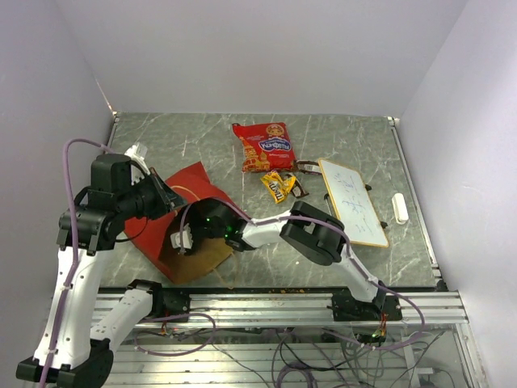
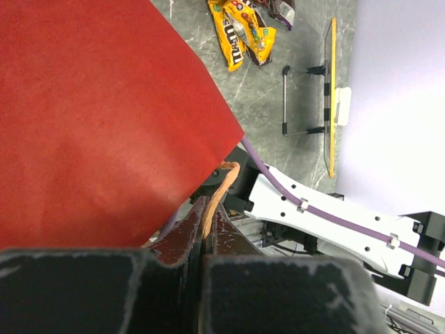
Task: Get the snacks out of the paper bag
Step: Take out the snack from the paper bag.
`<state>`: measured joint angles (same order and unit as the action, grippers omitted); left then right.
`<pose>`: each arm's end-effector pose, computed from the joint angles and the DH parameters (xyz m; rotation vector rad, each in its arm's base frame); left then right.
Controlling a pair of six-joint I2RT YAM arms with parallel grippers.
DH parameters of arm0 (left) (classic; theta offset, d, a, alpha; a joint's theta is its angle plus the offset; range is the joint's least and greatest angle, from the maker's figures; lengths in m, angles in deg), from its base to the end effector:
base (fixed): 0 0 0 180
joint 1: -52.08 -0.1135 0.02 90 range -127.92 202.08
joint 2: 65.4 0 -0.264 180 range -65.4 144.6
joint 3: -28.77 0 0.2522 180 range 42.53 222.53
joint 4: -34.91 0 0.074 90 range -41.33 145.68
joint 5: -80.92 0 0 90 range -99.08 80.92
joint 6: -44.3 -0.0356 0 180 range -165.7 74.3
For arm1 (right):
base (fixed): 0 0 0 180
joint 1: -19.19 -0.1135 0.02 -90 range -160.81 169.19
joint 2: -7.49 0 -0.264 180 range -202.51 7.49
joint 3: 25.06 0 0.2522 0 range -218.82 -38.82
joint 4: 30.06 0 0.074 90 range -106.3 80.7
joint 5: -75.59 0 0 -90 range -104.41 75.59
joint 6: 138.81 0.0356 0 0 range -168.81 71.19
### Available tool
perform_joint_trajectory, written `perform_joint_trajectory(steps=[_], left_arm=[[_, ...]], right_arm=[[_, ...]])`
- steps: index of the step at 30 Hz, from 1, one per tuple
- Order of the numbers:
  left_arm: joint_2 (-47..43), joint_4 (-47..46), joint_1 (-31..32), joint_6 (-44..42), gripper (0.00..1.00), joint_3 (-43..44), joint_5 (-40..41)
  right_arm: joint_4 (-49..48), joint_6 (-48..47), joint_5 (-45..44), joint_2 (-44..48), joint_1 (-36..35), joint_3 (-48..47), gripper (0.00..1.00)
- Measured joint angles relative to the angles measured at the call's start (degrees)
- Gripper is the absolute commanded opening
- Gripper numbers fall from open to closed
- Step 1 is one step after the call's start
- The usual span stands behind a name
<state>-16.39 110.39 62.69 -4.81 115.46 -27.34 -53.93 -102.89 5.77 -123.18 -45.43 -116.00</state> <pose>0.1273 -0.0352 0.4009 -0.4296 2.2870 -0.8295 0.1986 0.4474 0.1232 -1.7069 0.7243 0.4531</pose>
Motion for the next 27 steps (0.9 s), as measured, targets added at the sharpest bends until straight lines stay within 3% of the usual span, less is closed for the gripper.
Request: perform_joint_trajectory(steps=[5,14,20,24,27], left_arm=[[-0.9,0.3,0.0,0.0,0.07,0.0,-0.9],[-0.4,1.4,0.0,-1.0,0.07,0.0,-2.8],[-0.5,2.4,0.0,-1.7,0.07,0.3,-3.0],[0.2,3.4,0.0,-3.0,0.07,2.1,-2.9],[0.9,3.6,0.0,-3.6,0.07,3.0,-2.8]], right_arm=[[0.2,-0.6,0.4,-2.9,0.0,-3.9,0.62],[2.0,-1.9,0.4,-8.7,0.0,-11.5,0.6],[4.8,-3.5,-0.3,-12.5,0.0,-17.4,0.35],[6.1,-3.7,0.1,-12.4,0.0,-16.9,0.12],[5.4,-3.5,0.4,-11.0,0.0,-13.9,0.04]])
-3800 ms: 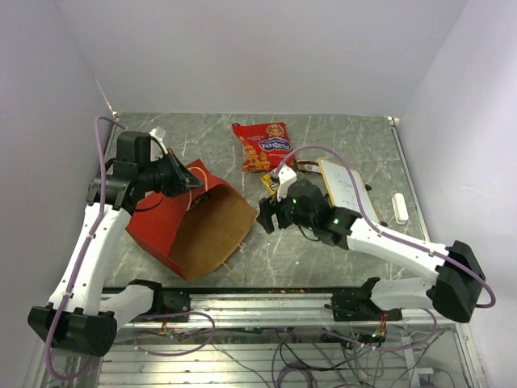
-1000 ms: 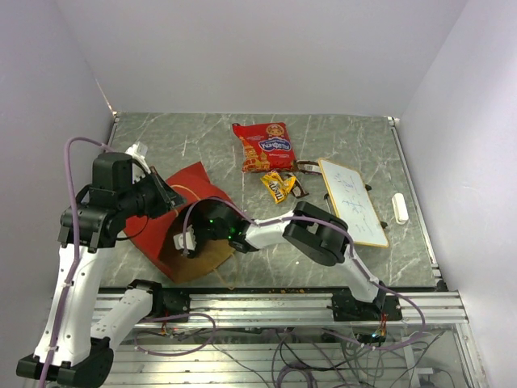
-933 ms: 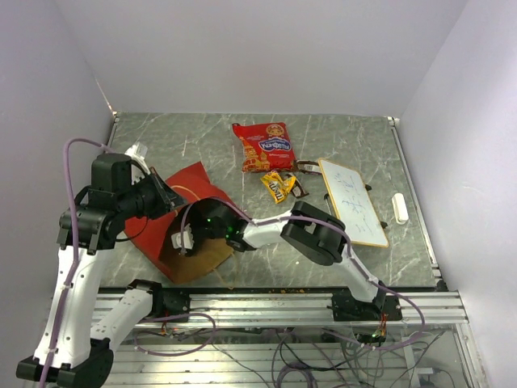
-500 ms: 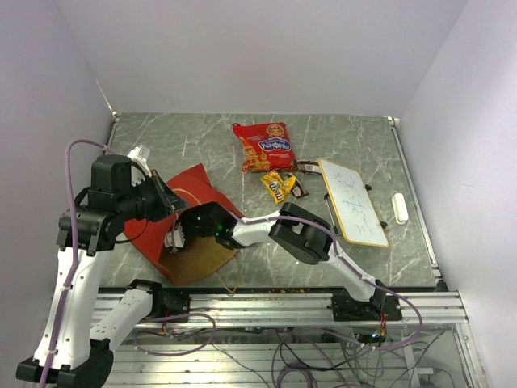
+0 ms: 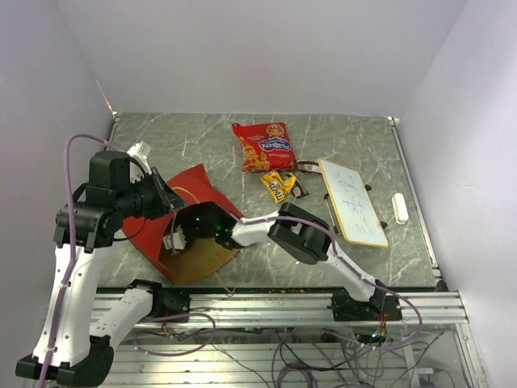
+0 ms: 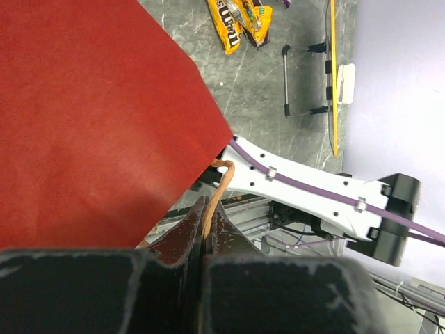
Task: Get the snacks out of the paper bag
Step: Take out the snack from the paper bag, then place the snack at the center of the board.
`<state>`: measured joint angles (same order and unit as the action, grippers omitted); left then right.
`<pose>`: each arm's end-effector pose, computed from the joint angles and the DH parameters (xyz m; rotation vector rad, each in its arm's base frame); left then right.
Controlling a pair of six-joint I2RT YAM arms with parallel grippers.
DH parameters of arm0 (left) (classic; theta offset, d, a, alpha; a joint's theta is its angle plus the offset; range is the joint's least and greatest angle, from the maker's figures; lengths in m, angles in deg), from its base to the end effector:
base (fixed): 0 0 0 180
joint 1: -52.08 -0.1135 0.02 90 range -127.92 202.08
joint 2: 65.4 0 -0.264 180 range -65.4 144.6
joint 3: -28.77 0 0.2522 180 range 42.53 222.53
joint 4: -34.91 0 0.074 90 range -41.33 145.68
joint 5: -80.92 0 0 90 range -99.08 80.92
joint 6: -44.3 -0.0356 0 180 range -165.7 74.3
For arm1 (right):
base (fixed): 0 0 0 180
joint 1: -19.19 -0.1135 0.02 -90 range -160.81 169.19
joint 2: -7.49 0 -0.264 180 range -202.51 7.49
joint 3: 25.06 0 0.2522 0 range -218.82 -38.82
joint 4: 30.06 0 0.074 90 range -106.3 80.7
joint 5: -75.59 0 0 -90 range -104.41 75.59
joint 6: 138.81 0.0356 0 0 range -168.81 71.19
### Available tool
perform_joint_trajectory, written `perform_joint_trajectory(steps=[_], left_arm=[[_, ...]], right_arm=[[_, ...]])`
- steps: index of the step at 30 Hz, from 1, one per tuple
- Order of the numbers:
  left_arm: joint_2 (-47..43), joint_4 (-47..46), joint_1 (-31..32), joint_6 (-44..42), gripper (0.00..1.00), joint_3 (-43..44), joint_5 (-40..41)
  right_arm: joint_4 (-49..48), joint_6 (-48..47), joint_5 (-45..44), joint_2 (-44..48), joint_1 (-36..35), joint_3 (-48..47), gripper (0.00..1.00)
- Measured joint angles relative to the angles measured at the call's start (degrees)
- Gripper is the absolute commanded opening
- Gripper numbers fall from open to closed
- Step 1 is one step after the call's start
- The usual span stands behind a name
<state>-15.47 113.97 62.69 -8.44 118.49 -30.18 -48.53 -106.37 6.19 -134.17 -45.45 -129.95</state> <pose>0.1223 -0.0360 0.4091 -0.3379 2.3220 -0.8474 0.2161 0.4852 0.0926 -1.7604 0.6906 0.4237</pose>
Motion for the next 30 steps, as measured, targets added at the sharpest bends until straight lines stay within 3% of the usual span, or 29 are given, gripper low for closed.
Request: perform_joint_trajectory(steps=[9,17,30], left_arm=[[2.7,-1.3,0.0,-1.6,0.07,0.5,0.4],[6.8,-4.3,0.0,-3.3,0.07,1.1,1.7],[12.6,-6.1,0.0,-4.0,0.07,2.4,4.4]], right_arm=[[1.6,4.9,2.1,15.6,-0.1,19.3,0.0],[10.8,9.2,3.8,35.5,-0.9,33.0,0.0],[38.1,13.0,1.5,64.1,-1.1,37.7,0.0]])
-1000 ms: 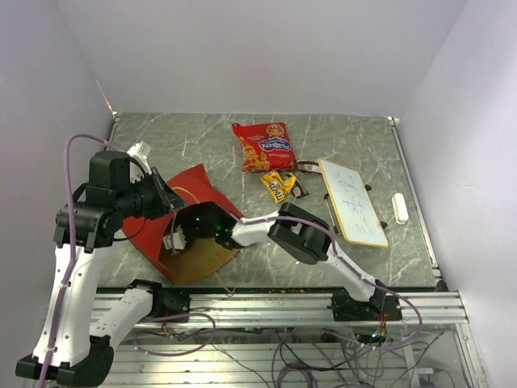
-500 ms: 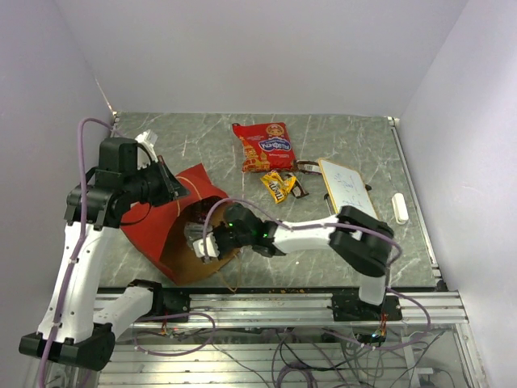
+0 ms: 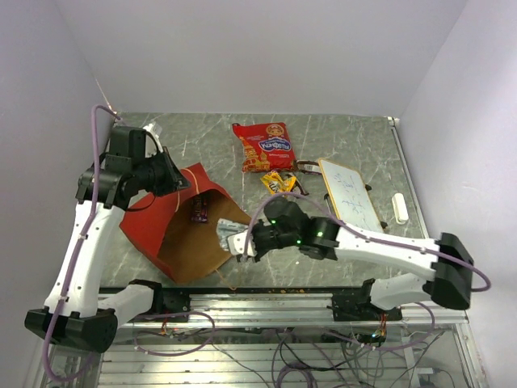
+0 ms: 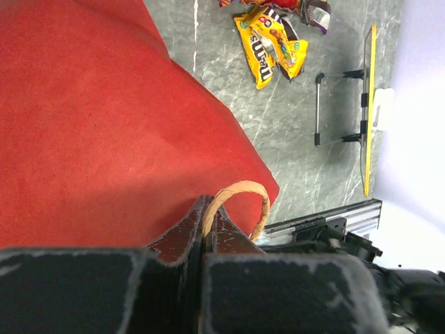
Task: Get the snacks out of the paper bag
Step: Place the snack at the center of the board.
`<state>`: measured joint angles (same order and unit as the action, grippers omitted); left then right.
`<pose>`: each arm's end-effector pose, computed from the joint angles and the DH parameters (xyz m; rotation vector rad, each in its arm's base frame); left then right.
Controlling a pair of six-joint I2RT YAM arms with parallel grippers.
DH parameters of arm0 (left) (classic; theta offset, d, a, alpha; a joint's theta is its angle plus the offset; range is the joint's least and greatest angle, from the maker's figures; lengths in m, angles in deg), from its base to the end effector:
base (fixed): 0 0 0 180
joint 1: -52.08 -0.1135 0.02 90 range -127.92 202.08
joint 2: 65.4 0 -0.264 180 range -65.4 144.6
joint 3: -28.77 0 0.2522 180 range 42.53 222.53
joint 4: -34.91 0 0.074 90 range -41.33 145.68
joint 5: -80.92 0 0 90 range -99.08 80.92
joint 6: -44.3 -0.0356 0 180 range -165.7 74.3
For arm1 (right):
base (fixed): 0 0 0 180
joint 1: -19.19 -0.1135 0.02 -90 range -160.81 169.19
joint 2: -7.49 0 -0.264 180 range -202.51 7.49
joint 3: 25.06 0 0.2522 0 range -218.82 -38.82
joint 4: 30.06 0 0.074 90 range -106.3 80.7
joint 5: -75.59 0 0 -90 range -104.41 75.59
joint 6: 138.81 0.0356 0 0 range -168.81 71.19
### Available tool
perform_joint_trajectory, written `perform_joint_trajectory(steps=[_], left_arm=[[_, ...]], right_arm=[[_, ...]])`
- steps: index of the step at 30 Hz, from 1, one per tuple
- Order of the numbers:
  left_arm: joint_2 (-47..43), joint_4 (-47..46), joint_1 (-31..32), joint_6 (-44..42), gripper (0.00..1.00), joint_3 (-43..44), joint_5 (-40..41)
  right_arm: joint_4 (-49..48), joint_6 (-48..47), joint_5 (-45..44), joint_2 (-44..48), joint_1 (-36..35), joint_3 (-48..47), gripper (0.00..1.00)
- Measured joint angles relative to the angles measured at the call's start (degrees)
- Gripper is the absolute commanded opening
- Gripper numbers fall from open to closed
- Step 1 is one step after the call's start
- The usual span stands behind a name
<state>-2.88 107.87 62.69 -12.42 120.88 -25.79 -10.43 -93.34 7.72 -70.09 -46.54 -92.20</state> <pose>0.1908 -0.0462 0.3980 -0.3222 2.3790 -0.7123 0.1127 0.2825 0.2720 -1.8593 1.0069 0.6267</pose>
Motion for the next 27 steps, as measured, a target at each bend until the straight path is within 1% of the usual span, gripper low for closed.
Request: perform_joint_trajectory(steps=[3,6,8,10,13,15,19,22,24,27], left_arm=[[0.9,-0.5,0.0,0.6,0.07,0.4,0.5],[2.0,-1.9,0.0,1.6,0.07,0.7,0.6],[2.3,-2.9,0.0,2.2,0.07,0.7,0.6],[2.3,-3.7,0.0,2.6,0.07,0.6,0.6],[2.1,-4.0,0.0,2.7,0.07,0.6,0.6],[1.9,-4.0,0.0,2.7,0.07,0.5,0.6],[1.0,-3.7,0.0,2.7,0.07,-0.2,0.6],[0.6,-3.3,0.0,2.7,0.07,-0.5,0.4],[0.6,-3.2,0.0,2.6,0.07,-0.5,0.2],[0.6,-2.6,0.0,2.2,0.07,-0.4,-0.2]], right_arm=[[4.9,1.6,-3.9,6.1,0.2,-0.3,0.0],[10.6,4.7,-8.7,9.7,0.5,-3.1,0.0],[12.5,6.9,-11.9,11.9,0.5,-4.7,0.0],[12.5,9.7,-16.1,14.5,0.6,-4.4,0.0],[9.9,14.9,-25.6,18.0,0.8,-2.2,0.0],[8.1,17.8,-30.3,18.3,1.4,-1.6,0.0],[2.3,27.1,-40.5,16.4,3.8,-1.2,0.0],[0.3,33.8,-45.3,12.7,6.6,-2.6,0.0],[0.4,37.8,-47.1,7.4,9.4,-6.2,0.0],[2.6,43.1,-48.9,-3.0,13.6,-15.3,0.0]])
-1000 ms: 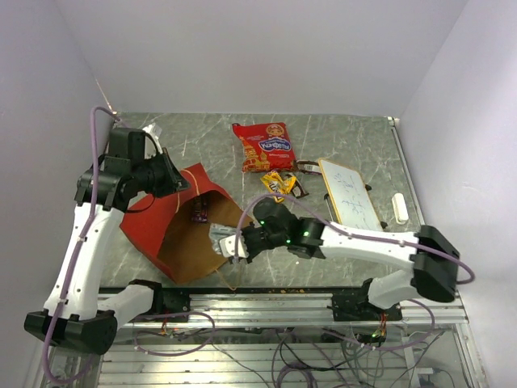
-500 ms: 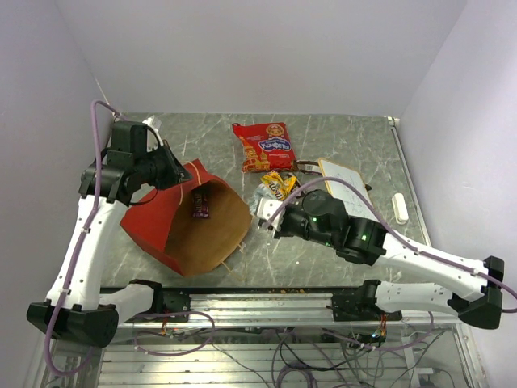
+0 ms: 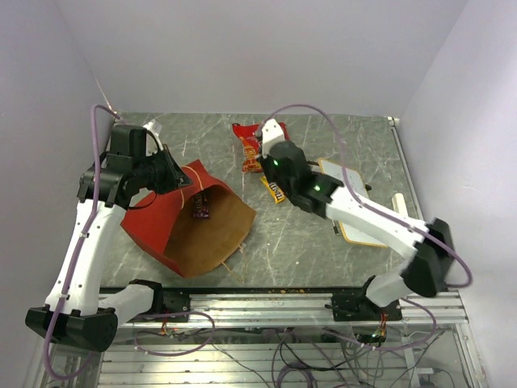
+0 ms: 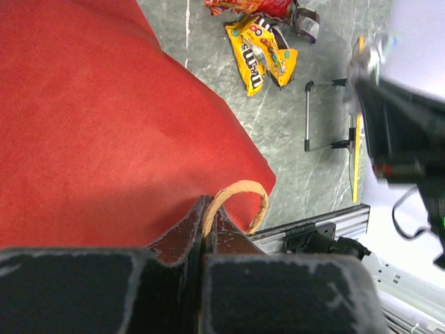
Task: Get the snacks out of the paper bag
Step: Place the snack at the center of the board.
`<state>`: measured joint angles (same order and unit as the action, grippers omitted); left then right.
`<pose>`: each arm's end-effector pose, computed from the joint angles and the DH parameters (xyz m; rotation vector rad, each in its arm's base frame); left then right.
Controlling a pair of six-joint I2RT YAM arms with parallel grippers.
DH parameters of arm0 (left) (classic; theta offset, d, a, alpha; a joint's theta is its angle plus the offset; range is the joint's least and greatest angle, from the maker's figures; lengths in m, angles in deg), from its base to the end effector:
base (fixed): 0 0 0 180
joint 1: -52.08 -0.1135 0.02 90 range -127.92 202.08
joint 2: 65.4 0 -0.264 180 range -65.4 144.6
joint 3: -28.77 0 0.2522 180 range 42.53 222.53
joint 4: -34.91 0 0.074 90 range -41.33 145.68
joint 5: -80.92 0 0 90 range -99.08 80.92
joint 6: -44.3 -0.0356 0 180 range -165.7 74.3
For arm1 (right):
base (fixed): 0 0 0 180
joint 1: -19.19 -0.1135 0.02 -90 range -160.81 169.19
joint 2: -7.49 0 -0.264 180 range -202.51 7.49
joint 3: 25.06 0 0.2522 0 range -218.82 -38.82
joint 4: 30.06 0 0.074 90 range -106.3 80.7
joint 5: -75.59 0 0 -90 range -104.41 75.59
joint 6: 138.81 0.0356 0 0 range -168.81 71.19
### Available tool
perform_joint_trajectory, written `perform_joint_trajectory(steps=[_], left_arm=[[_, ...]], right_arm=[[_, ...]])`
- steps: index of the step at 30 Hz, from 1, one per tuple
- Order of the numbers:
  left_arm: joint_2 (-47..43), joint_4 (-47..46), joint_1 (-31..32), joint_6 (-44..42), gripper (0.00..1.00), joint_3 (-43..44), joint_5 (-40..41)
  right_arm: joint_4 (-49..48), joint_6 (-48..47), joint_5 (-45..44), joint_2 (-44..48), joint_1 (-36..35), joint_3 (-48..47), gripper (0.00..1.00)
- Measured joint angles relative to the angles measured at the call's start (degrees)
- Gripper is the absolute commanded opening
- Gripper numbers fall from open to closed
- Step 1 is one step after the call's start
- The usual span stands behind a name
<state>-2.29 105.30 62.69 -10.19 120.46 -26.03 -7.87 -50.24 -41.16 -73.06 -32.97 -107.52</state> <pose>0.1972 -0.0475 0.3976 -0.3574 2.3528 -0.7415 0.2138 0.2492 0.3457 -0.5644 1.8021 0.1557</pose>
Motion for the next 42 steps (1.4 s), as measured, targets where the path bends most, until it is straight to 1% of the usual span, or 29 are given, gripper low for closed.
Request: perform_joint_trajectory(steps=[5,9,12,16,22,24,29,32,36,42], left_arm=[[0.0,1.5,0.0,-0.9,0.07,0.0,-1.2],[-0.5,3.0,0.0,-1.9,0.07,0.0,-2.6],[-0.7,4.3,0.0,-3.0,0.07,0.1,-2.8],[-0.6,6.3,0.0,-4.1,0.07,0.8,-2.8],[-0.3,7.4,0.0,-5.2,0.07,2.1,-2.7],[0.3,8.4,0.0,-5.9,0.07,3.3,-2.6],[0.9,8.9,0.0,-6.8,0.07,4.5,-2.8],[1.1,7.6,0.0,-6.1,0.07,3.0,-4.5],[1.4,7.0,0.0,-5.5,0.07,1.0,-5.6],[1.4,5.5,0.0,-5.2,0.07,0.1,-6.9]], right_arm=[[5.1,6.8,-0.5,-15.5,6.2,-14.2,0.0],[8.7,10.4,-1.0,-23.4,9.2,-19.6,0.0],[10.9,13.4,-0.5,-26.9,11.0,-20.1,0.0],[12.7,17.2,1.8,-29.4,13.2,-20.0,0.0],[12.5,18.6,7.2,-32.7,17.1,-19.7,0.0],[12.5,18.5,8.0,-33.4,17.9,-19.7,0.01],[13.1,17.9,8.9,-33.7,18.4,-19.7,0.26],[13.0,17.9,10.1,-32.1,18.3,-18.1,0.31],[13.9,18.3,13.3,-25.1,18.2,-12.0,0.38],[15.0,18.3,16.4,-15.3,16.7,-7.0,0.4]])
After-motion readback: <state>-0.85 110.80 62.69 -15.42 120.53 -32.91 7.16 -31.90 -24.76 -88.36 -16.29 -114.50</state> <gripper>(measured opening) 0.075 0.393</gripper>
